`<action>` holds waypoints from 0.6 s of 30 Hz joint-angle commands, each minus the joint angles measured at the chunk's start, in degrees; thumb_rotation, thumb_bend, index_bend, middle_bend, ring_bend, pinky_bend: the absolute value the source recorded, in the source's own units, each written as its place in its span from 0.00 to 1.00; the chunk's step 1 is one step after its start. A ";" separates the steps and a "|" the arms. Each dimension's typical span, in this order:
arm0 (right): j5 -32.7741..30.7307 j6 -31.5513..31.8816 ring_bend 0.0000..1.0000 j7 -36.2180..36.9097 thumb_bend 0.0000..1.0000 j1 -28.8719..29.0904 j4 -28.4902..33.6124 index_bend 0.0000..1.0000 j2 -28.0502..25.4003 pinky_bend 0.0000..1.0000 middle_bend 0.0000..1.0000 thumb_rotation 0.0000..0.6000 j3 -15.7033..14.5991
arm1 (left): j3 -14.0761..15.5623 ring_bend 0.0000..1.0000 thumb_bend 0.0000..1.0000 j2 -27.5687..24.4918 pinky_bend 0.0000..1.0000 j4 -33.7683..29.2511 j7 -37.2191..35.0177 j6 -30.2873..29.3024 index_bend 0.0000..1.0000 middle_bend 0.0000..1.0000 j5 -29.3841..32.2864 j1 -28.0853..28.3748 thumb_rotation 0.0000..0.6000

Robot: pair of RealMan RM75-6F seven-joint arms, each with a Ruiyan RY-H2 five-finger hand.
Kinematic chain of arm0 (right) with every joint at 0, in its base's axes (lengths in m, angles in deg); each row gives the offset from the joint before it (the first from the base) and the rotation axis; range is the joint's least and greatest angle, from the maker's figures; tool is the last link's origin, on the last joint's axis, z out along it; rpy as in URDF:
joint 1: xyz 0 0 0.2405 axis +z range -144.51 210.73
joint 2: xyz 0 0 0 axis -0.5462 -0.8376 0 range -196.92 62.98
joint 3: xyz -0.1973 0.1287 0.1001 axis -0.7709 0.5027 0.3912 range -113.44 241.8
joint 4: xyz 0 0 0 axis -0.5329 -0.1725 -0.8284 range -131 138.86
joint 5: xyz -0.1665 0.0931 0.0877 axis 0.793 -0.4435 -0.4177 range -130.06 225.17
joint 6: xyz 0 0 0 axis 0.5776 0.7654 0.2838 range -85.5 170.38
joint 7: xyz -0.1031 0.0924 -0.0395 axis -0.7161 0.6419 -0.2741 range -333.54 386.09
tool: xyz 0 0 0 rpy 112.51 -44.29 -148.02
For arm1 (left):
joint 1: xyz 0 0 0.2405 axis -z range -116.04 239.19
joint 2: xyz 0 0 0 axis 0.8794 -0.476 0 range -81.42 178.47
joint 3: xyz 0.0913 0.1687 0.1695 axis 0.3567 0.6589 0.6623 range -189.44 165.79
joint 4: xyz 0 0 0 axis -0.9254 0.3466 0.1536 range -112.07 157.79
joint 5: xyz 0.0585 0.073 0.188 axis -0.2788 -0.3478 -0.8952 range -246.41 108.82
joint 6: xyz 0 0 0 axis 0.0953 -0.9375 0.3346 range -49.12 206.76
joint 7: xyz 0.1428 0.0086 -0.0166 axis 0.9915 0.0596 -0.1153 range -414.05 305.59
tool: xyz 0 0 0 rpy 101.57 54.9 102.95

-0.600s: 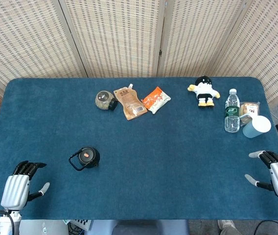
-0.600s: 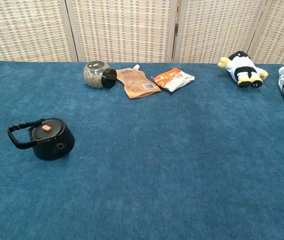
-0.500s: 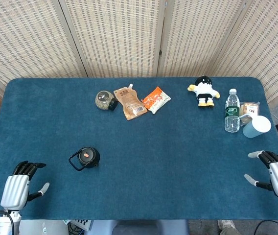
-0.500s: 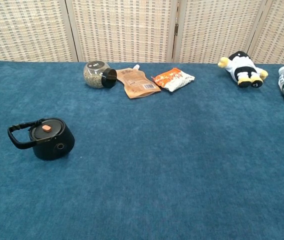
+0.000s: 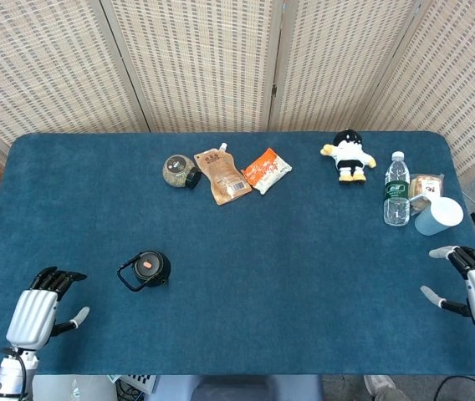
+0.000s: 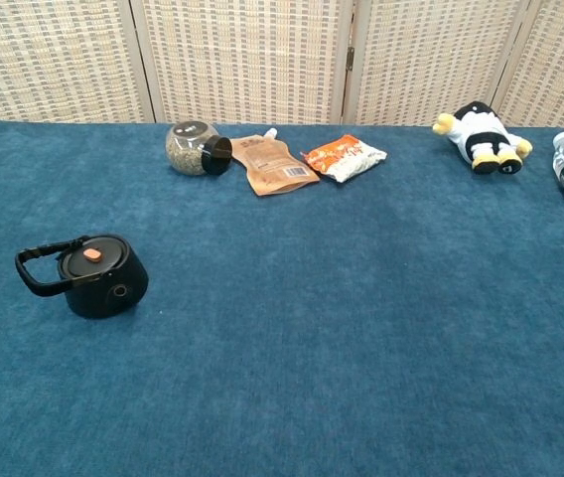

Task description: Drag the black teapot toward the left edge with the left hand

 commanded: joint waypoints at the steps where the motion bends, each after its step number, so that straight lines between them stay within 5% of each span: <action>1: -0.31 0.48 0.30 -0.52 0.15 0.09 0.70 0.36 -0.29 0.36 0.37 1.00 0.57 | 0.11 0.26 0.21 -1.01 0.14 1.50 -2.76 1.93 0.31 0.35 -1.75 2.03 1.00; 18: -1.75 1.37 0.29 -2.68 0.15 -0.55 2.49 0.36 -0.99 0.31 0.37 1.00 1.43 | 0.45 0.26 0.21 -2.13 0.14 6.26 -2.27 13.14 0.31 0.35 -7.82 13.45 1.00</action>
